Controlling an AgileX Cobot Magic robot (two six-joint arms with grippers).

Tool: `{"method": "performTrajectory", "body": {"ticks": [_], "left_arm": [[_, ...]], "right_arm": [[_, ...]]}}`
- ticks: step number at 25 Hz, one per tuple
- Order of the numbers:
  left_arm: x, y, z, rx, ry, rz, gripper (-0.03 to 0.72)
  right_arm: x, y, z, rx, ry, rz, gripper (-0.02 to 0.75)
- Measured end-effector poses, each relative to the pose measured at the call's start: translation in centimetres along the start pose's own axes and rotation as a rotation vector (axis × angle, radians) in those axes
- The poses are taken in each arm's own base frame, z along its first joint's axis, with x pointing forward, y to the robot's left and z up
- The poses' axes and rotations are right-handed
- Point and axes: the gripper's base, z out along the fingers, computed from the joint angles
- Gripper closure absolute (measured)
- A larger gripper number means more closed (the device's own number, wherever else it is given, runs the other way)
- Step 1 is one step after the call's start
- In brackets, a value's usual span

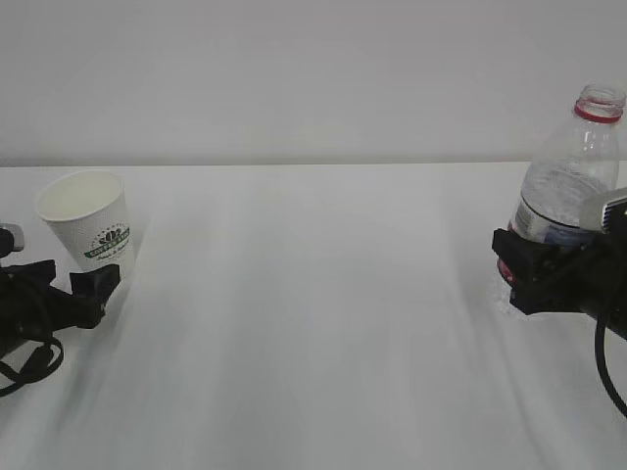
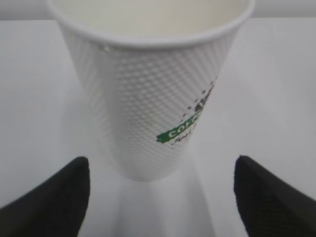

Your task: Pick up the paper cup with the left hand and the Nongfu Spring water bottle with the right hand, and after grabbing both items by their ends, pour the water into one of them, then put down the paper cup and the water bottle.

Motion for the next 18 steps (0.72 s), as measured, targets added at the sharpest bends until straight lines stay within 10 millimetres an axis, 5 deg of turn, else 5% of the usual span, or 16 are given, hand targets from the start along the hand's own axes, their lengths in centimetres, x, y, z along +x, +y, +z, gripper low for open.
{"method": "performTrajectory", "body": {"ticks": [18], "left_arm": [[0.51, -0.20, 0.77, 0.033, 0.016, 0.014, 0.006]], "right_arm": [[0.27, 0.17, -0.28, -0.010, 0.014, -0.045, 0.296]]}}
